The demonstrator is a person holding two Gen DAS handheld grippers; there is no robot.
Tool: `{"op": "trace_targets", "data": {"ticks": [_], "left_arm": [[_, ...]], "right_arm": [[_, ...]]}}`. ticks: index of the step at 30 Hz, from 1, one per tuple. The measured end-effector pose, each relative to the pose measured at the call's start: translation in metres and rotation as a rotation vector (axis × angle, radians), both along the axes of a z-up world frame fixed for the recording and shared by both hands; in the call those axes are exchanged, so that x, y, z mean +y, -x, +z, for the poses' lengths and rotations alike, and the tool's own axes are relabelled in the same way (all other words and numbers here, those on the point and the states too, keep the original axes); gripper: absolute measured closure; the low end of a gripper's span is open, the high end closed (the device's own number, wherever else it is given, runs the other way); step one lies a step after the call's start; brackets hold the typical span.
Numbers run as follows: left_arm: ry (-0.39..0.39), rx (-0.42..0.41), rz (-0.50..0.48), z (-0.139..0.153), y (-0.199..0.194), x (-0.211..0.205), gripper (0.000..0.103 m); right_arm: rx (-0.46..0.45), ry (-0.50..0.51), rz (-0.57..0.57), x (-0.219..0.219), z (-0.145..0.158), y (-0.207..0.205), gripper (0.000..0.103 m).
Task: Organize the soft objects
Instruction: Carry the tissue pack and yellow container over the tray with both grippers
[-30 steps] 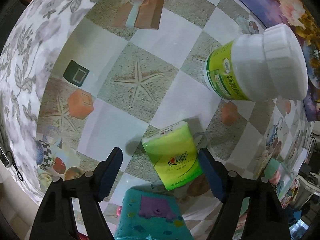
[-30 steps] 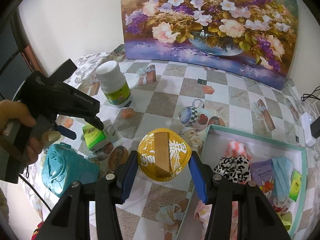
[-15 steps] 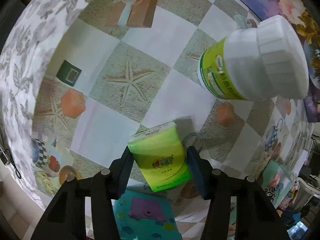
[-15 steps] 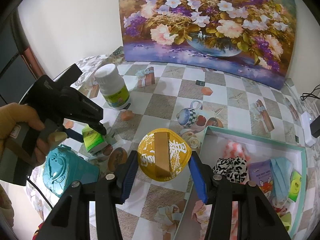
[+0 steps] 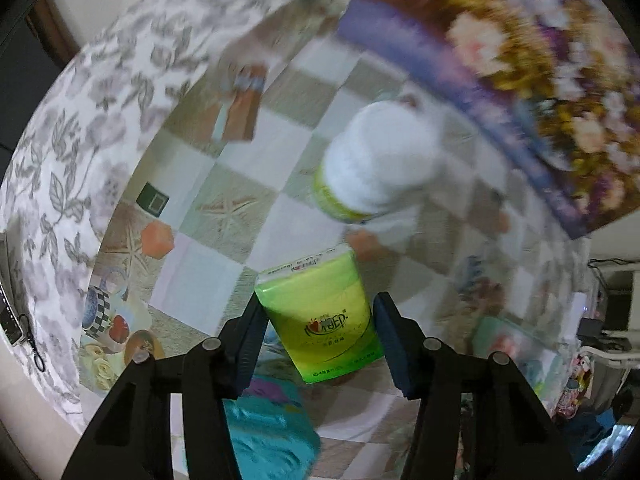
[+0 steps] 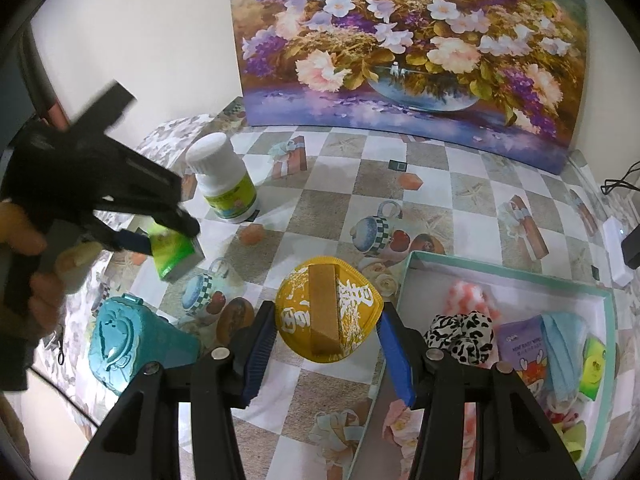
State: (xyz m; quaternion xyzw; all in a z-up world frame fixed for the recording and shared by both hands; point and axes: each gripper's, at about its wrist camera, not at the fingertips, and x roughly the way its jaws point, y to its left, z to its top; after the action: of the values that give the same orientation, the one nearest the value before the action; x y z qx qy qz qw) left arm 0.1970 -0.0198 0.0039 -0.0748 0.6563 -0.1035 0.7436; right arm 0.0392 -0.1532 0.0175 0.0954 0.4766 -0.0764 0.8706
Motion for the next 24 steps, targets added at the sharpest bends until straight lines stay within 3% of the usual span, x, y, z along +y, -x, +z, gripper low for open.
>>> {"op": "trace_targets", "data": {"ticks": [8, 14, 19, 24], "left_arm": [[0.132, -0.165, 0.026, 0.043, 0.062, 0.003, 0.047], [0.152, -0.219, 0.002, 0.054, 0.093, -0.008, 0.047], [0.128, -0.255, -0.084, 0.055, 0.123, -0.033, 0.047], [0.109, -0.223, -0.211, 0.042, 0.145, -0.070, 0.047]], "right_arm": [[-0.034, -0.042, -0.057, -0.022, 0.010, 0.011, 0.049], [-0.060, -0.071, -0.134, -0.050, 0.016, 0.028, 0.049], [-0.046, -0.091, -0.237, -0.080, 0.015, 0.045, 0.049], [-0.014, -0.142, -0.351, -0.115, 0.009, 0.066, 0.049]]}}
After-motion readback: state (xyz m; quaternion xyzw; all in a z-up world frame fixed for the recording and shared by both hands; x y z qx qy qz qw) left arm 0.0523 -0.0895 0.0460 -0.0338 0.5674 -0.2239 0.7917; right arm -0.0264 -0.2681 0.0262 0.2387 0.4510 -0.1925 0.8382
